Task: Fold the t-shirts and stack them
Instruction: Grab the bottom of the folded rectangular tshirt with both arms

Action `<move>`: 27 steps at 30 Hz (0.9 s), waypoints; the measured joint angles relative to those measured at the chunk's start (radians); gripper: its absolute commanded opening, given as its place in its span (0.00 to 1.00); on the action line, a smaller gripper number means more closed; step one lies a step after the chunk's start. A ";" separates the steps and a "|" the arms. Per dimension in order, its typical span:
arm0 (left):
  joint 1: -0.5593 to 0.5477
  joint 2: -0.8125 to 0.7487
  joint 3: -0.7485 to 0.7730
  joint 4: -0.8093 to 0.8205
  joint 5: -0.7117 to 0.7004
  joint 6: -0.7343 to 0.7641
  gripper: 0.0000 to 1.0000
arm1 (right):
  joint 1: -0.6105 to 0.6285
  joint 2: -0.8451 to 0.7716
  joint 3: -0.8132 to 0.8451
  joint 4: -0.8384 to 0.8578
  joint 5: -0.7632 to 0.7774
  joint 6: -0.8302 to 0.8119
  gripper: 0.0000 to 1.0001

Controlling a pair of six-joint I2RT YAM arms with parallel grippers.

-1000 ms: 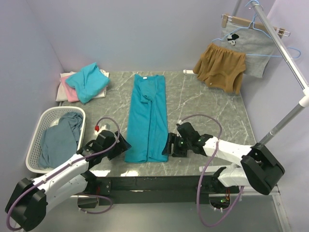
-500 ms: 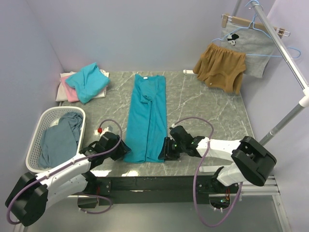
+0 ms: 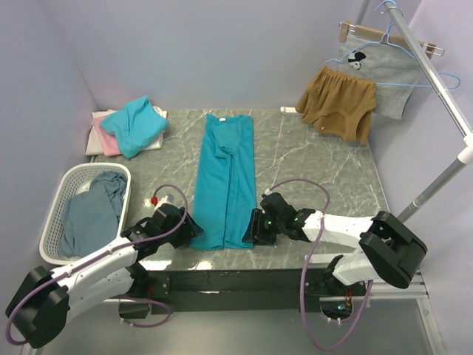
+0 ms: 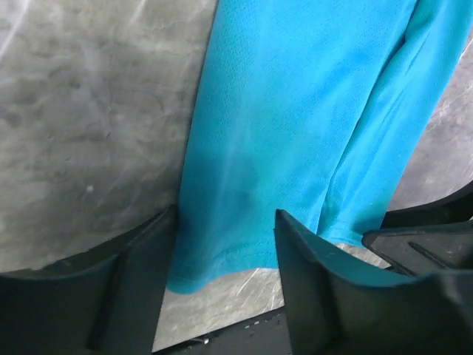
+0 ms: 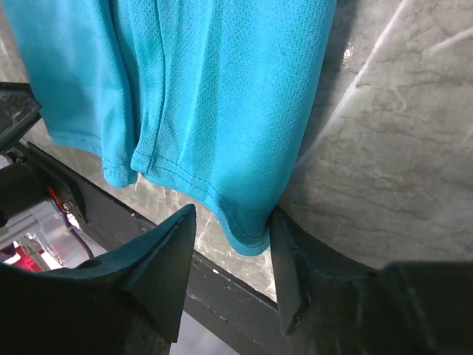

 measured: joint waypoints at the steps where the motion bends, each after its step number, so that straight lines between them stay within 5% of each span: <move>1: 0.000 -0.009 0.001 -0.010 0.001 0.003 0.62 | 0.001 -0.002 0.000 0.001 0.001 0.002 0.54; 6: -0.006 -0.040 -0.010 -0.047 0.005 0.002 0.44 | 0.002 -0.002 -0.003 0.000 0.003 0.003 0.42; 12: -0.029 0.002 -0.019 -0.050 0.014 -0.014 0.01 | 0.003 0.008 -0.003 -0.010 0.017 -0.001 0.16; 17: -0.042 0.013 -0.015 -0.039 0.028 -0.019 0.01 | 0.003 0.004 -0.003 -0.034 0.035 -0.011 0.03; 27: -0.050 -0.041 0.051 -0.202 0.034 0.002 0.01 | 0.016 -0.220 0.001 -0.153 0.050 -0.052 0.08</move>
